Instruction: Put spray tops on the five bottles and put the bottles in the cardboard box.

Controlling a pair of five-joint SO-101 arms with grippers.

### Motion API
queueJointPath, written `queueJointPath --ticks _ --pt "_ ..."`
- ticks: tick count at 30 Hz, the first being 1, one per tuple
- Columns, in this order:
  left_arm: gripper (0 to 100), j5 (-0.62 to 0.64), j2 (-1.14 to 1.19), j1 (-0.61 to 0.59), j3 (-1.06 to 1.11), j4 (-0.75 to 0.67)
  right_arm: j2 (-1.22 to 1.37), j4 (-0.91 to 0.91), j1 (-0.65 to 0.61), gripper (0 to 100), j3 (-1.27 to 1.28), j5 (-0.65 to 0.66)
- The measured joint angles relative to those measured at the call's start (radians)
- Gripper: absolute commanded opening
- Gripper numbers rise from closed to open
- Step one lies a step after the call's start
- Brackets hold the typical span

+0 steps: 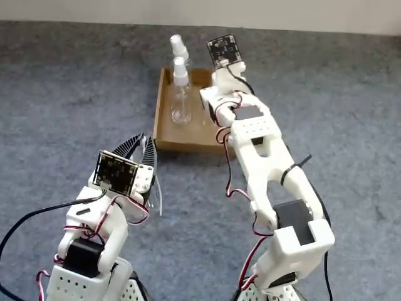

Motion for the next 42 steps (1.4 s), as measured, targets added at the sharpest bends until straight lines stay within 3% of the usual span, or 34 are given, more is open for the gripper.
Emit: queueJointPath --ticks 18,28,42 --pt "1 0.000 0.000 0.000 0.000 0.000 0.003 0.012 0.000 15.7 0.002 0.000" --pt "1 0.000 0.000 0.000 0.000 0.000 0.003 0.040 0.002 32.2 0.002 0.000" --pt "1 0.000 0.000 0.000 0.000 0.000 0.005 0.115 0.002 32.7 -0.115 0.002"
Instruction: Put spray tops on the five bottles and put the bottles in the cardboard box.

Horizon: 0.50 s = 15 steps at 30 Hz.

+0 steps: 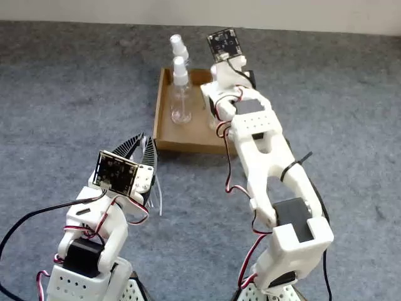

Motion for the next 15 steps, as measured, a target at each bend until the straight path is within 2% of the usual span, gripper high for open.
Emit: queueJointPath --ticks 15 --pt "1 0.000 0.000 0.000 0.000 0.000 0.000 0.253 0.000 32.6 -0.288 0.000"
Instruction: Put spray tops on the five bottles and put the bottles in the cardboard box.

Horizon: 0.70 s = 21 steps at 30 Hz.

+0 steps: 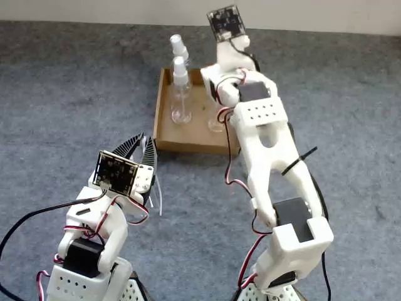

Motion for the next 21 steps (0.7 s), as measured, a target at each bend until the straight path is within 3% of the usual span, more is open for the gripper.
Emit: queueJointPath --ticks 5,10,13,21 --pt "1 0.000 0.000 0.000 0.000 0.000 0.000 0.172 0.000 30.6 -0.189 0.000" --pt "1 0.000 0.000 0.000 0.000 0.000 0.000 0.385 0.000 14.8 -0.377 0.000" --pt "1 0.000 0.000 -0.003 -0.044 0.008 -0.002 0.523 0.000 12.4 -0.491 0.000" --pt "1 -0.112 0.262 -0.206 -0.404 0.149 -0.002 0.763 -0.107 12.4 -0.580 0.002"
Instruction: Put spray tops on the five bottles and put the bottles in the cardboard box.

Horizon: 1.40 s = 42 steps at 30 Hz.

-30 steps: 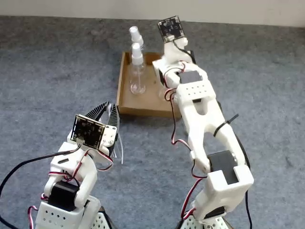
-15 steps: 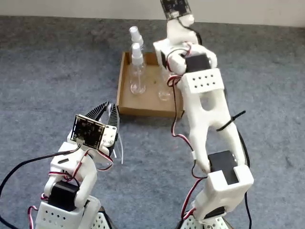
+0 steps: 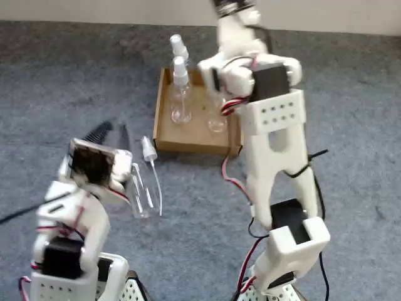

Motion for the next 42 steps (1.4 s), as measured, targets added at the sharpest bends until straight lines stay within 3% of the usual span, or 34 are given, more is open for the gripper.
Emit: queueJointPath --ticks 6,10,15,21,32,39,42 --pt "1 -0.043 0.405 -0.239 -0.399 0.224 0.000 0.120 -0.181 12.4 0.000 -0.003" --pt "10 -0.124 0.677 -0.397 -0.638 0.331 0.000 0.147 -0.299 12.4 0.000 -0.071" --pt "16 -0.187 0.977 -0.598 -0.832 0.358 0.000 0.129 -0.456 12.4 0.046 -0.123" --pt "16 -0.245 1.254 -0.790 -1.000 0.358 -0.002 -0.084 -0.562 12.4 0.368 -0.135" --pt "17 -0.265 1.505 -0.901 -1.122 0.356 -0.002 -0.493 -0.577 12.5 0.802 -0.259" --pt "17 -0.265 1.511 -0.902 -1.122 0.316 -0.009 -0.552 -0.578 31.3 0.905 -0.299" --pt "17 -0.265 1.511 -0.902 -1.122 0.304 -0.037 -0.566 -0.578 31.8 0.953 -0.302"
